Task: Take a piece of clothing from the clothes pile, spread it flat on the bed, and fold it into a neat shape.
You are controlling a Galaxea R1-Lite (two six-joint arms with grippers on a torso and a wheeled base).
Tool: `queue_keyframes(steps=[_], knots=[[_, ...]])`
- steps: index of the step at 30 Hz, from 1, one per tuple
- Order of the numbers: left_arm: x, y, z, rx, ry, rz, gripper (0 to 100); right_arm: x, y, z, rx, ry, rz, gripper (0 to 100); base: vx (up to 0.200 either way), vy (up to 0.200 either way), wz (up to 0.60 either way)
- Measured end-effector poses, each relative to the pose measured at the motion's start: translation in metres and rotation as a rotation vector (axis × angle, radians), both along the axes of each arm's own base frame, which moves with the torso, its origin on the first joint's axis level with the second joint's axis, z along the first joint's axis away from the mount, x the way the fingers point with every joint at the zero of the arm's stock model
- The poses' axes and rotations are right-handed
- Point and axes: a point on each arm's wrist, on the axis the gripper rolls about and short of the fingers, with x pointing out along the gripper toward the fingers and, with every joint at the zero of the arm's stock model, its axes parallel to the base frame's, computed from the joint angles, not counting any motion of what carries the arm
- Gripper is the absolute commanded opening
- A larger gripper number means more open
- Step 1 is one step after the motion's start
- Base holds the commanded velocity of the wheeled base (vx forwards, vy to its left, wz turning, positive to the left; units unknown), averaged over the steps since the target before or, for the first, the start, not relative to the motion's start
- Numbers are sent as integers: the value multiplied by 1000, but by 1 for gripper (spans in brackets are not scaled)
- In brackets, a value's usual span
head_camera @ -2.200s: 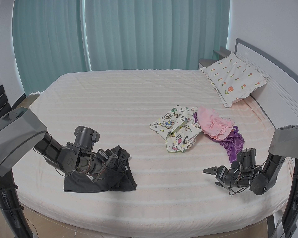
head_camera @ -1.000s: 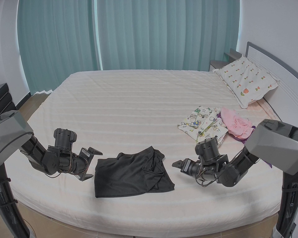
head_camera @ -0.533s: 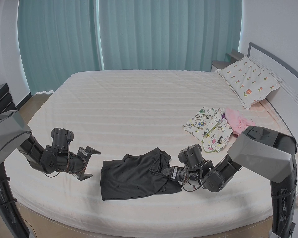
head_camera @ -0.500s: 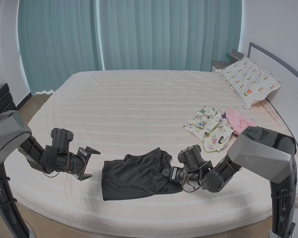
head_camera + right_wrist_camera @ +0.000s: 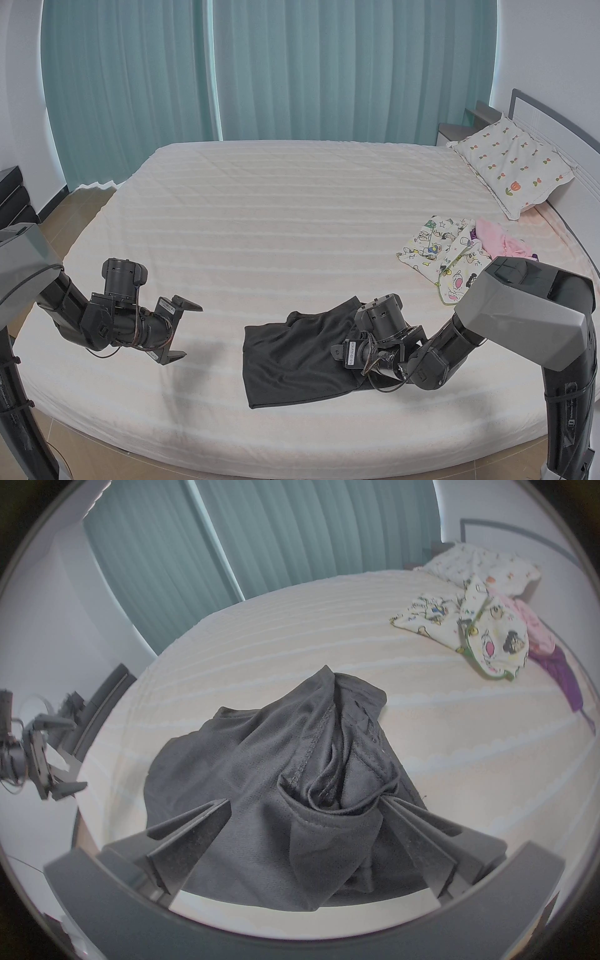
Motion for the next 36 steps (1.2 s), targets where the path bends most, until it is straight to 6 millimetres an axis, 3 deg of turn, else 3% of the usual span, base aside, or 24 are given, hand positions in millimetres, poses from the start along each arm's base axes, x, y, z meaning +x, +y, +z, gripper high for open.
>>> queue_keyframes(steps=[8, 19, 36], knots=[[0, 0, 0, 2, 0, -3, 100, 1, -11, -8, -136, -18, -18, 100, 0, 0, 0], [0, 0, -1, 4, 0, -5, 100, 6, -43, -29, -226, 33, -95, 100, 0, 0, 0], [0, 0, -1, 4, 2, -4, 100, -26, -100, -10, -208, 139, -162, 100, 0, 0, 0]])
